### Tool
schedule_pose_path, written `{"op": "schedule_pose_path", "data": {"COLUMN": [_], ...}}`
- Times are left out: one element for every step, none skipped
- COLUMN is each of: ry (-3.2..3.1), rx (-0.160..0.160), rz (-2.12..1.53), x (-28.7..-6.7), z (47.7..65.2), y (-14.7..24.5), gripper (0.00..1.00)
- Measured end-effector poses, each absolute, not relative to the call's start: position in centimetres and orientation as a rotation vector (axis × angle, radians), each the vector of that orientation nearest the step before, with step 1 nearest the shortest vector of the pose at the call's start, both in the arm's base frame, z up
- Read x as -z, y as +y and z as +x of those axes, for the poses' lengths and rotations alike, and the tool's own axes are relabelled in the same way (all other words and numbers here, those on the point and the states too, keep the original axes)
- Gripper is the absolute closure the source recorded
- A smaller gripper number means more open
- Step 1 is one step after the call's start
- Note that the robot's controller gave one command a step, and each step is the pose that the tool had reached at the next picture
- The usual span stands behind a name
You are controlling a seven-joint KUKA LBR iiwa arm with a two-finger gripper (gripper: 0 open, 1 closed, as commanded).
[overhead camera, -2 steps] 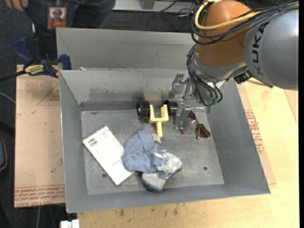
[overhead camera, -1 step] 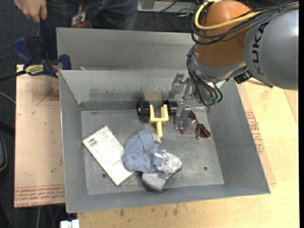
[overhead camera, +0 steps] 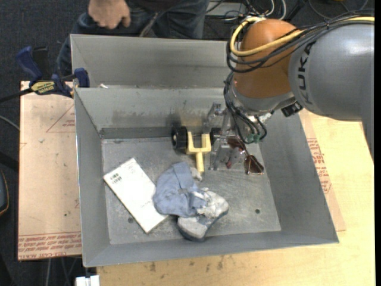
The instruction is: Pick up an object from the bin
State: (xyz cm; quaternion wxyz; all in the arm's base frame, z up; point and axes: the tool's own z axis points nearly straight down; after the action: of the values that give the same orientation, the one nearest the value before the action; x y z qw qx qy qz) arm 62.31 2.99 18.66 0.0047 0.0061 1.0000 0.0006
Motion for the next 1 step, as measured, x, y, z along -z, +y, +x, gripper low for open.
{"op": "schedule_pose_path", "data": {"ry": [3.136], "rx": [-0.002], "rz": [0.0], "x": [-13.28], "z": [62.46], "y": [4.25], "gripper": [0.0]}}
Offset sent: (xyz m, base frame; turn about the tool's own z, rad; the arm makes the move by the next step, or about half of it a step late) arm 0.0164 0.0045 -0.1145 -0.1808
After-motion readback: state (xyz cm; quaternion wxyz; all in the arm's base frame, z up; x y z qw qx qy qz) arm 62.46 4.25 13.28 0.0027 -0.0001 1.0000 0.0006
